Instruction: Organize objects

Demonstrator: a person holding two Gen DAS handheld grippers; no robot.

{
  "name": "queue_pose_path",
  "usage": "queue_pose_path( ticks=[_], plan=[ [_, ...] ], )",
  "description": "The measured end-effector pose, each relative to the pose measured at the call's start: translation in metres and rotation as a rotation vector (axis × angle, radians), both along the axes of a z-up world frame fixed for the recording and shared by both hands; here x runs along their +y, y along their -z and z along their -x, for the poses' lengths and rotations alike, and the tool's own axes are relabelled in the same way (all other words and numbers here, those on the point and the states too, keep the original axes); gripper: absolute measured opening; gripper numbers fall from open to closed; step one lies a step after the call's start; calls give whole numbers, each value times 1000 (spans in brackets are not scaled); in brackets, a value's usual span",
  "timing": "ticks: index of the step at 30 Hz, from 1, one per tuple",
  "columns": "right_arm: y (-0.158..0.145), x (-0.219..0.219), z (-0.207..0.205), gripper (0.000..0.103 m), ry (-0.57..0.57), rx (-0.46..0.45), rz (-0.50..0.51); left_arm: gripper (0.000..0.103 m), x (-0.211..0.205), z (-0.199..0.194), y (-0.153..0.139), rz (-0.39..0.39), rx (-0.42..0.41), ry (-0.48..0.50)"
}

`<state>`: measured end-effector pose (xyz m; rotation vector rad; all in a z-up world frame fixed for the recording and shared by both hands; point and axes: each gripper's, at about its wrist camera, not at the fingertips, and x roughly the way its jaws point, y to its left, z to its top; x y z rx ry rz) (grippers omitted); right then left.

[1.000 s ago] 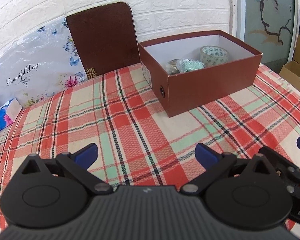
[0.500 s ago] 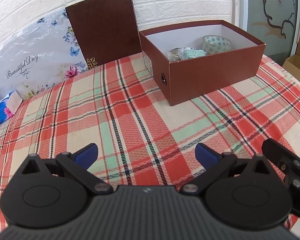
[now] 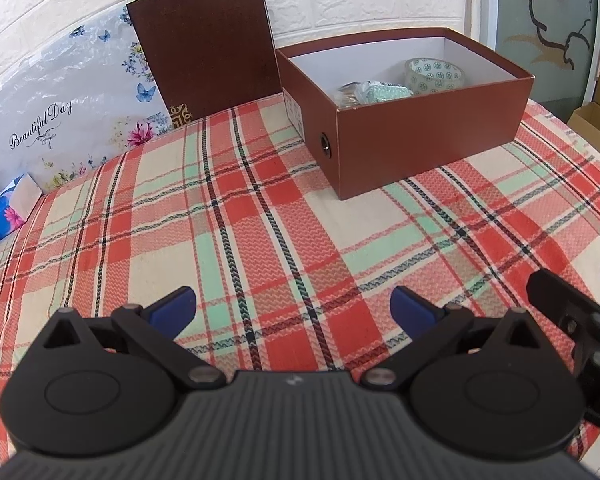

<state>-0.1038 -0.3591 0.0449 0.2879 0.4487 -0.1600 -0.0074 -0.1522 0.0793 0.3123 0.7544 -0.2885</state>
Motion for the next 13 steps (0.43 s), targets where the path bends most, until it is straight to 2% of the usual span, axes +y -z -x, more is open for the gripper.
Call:
queue_pose_path(
  ticks=[13],
  plan=[
    [1,0,-1,93,-1,1,2,103,-1,3,0,27,8,33]
  ],
)
